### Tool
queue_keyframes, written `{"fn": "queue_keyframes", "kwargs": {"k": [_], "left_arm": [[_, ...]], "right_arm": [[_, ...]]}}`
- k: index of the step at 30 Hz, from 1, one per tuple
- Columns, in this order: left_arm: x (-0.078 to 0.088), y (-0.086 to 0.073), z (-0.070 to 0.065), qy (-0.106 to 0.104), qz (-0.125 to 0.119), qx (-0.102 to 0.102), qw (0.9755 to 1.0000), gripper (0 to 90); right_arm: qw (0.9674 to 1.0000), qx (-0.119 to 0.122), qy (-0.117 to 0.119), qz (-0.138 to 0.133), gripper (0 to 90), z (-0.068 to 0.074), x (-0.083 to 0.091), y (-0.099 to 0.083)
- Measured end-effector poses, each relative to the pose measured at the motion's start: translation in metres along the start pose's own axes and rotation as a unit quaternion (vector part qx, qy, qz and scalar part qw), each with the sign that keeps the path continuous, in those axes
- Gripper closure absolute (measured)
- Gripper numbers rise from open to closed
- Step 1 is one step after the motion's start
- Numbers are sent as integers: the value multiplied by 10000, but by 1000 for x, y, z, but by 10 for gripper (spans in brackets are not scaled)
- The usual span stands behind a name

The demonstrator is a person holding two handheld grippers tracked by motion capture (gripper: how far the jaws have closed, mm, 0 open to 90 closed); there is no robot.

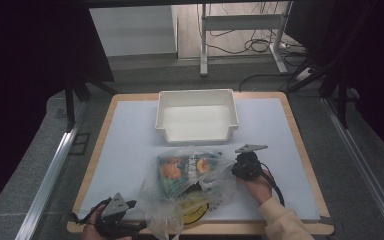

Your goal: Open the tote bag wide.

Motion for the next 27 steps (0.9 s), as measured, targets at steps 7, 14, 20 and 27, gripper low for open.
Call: {"fn": "queue_keyframes", "kwargs": {"k": [7, 14, 20, 27], "left_arm": [[37, 38, 13, 48, -760, 72, 9971, 218], [4, 71, 27, -185, -289, -23, 9994, 230], [-24, 61, 29, -315, 274, -136, 9990, 206], [-34, 61, 33, -258, 356, -323, 9985, 636]], "right_arm": [[10000, 26, -11, -10, 877, 0, 1, 0], [10000, 35, -3, -25, 877, 0, 2, 1], [10000, 33, 5, -26, 878, -1, 3, 0], [10000, 66, -8, -42, 877, 0, 3, 1]]}}
Point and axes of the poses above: each handheld gripper's, and its own axes: x roughly backward along the jaws, y roughly out of its top, z roughly to its left, the point moved 7 cm from there along -x, roughly forward along the jaws, and after that the axes turned 3 degrees about -y, right-handed, at the moved point
